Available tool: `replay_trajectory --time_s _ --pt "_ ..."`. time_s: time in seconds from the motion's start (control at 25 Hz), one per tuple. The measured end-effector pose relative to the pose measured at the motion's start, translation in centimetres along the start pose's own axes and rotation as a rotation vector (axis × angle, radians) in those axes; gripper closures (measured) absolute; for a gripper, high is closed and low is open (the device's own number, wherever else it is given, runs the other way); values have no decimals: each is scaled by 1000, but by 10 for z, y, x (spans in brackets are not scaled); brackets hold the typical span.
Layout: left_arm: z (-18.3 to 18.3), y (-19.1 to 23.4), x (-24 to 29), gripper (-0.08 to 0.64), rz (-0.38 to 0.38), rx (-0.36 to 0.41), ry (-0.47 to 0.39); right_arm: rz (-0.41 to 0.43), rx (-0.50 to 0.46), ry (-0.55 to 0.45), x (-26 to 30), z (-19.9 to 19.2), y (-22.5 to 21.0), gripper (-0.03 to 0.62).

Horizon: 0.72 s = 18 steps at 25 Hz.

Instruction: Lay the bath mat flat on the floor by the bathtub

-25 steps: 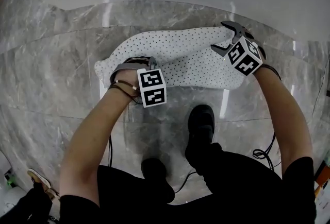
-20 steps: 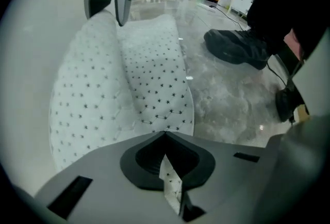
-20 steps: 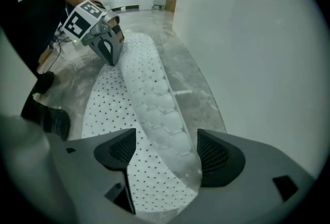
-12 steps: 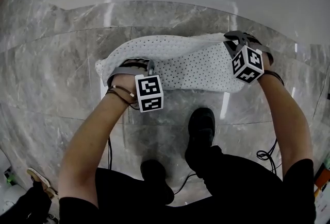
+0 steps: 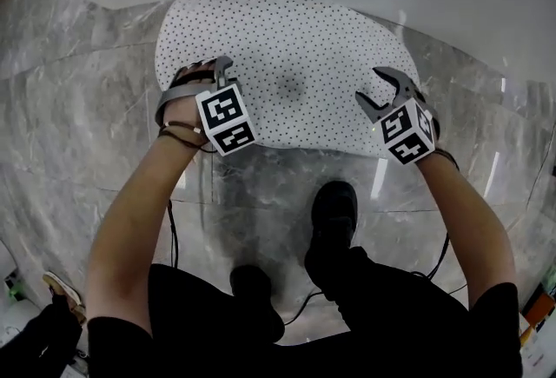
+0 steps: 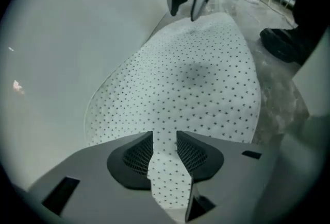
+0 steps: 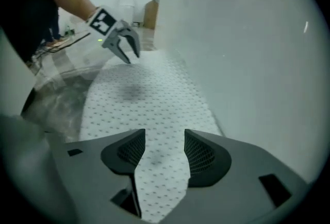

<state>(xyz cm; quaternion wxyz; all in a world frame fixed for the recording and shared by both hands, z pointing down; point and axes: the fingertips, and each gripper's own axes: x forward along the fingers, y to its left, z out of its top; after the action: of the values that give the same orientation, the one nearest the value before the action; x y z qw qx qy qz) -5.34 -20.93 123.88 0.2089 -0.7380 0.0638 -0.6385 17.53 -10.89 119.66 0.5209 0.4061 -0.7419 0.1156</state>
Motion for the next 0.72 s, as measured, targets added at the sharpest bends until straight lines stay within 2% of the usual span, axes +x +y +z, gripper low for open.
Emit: replay_trajectory --time_s 0.08,0.16,0.2,0.24,0.28,0.36,0.48,0.56,0.6,0.64,0.68,0.72 --pt "1 -33 -5 407 -145 5 -2 127 -66 -42 -3 9 57 341" --pt "4 -80 -15 402 -334 17 7 242 -124 -71 -9 16 109 334" --pt "6 -102 -22 374 -407 37 14 284 -151 -74 -12 17 129 328" --pt "7 -120 -27 338 -450 71 20 312 -177 -65 -13 14 146 321" --pt "7 -133 -29 330 -460 110 25 330 -202 -44 -14 7 158 319" --pt "6 -146 -24 310 -425 175 29 331 -254 31 -10 -16 168 313" --pt "6 -146 -13 270 -402 247 22 247 -316 144 -1 -58 151 313" --pt "8 -140 -11 242 -415 256 14 207 -291 165 -2 -73 134 332" --pt "9 -138 -11 244 -419 245 7 196 -270 159 -5 -75 128 361" --pt "10 -137 -12 245 -420 232 -3 181 -266 150 -8 -74 123 417" --pt "11 -137 -13 258 -417 219 -16 161 -284 143 -11 -73 117 484" --pt "14 -138 -14 287 -410 209 -33 144 -312 138 -14 -72 111 516"
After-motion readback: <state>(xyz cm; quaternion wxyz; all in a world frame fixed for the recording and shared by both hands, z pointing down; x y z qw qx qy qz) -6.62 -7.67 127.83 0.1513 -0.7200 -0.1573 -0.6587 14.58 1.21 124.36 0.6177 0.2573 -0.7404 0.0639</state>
